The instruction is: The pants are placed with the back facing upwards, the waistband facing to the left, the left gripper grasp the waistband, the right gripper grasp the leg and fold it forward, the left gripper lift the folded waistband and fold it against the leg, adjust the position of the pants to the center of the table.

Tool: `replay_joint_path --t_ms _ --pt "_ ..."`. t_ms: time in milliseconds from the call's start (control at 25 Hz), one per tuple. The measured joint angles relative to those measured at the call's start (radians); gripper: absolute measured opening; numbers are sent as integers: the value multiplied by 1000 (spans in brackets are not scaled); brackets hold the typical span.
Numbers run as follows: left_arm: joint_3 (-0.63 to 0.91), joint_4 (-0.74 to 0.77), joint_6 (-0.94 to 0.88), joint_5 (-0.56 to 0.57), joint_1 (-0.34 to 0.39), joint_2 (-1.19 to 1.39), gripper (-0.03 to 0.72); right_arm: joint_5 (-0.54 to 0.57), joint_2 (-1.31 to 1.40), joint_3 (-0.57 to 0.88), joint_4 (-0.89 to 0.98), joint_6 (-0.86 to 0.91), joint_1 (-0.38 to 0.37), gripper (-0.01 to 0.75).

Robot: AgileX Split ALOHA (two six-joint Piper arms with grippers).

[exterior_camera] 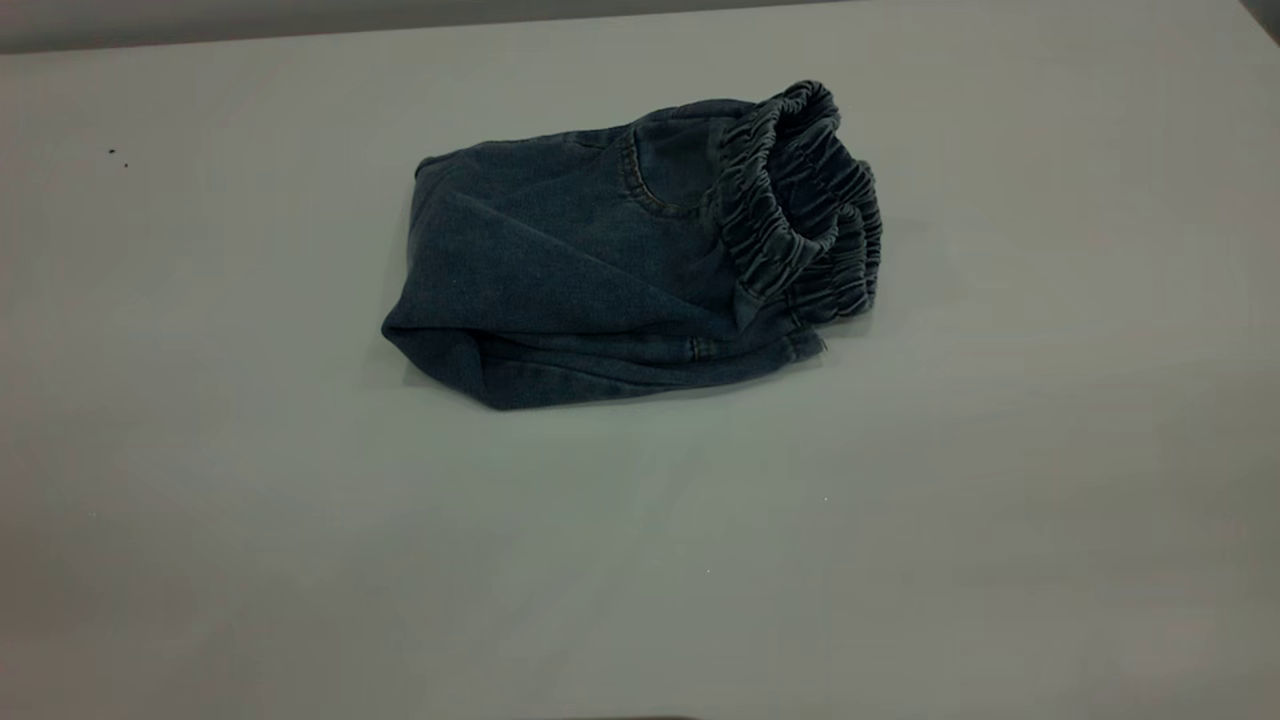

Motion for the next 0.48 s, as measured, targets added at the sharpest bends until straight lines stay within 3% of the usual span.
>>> replay_joint_path --t_ms 240,480 --pt "31 -102 10 -38 0 0 549 -1 0 0 0 1 0 514" --pt "32 -108 70 -43 0 0 549 -1 0 0 0 1 0 514"
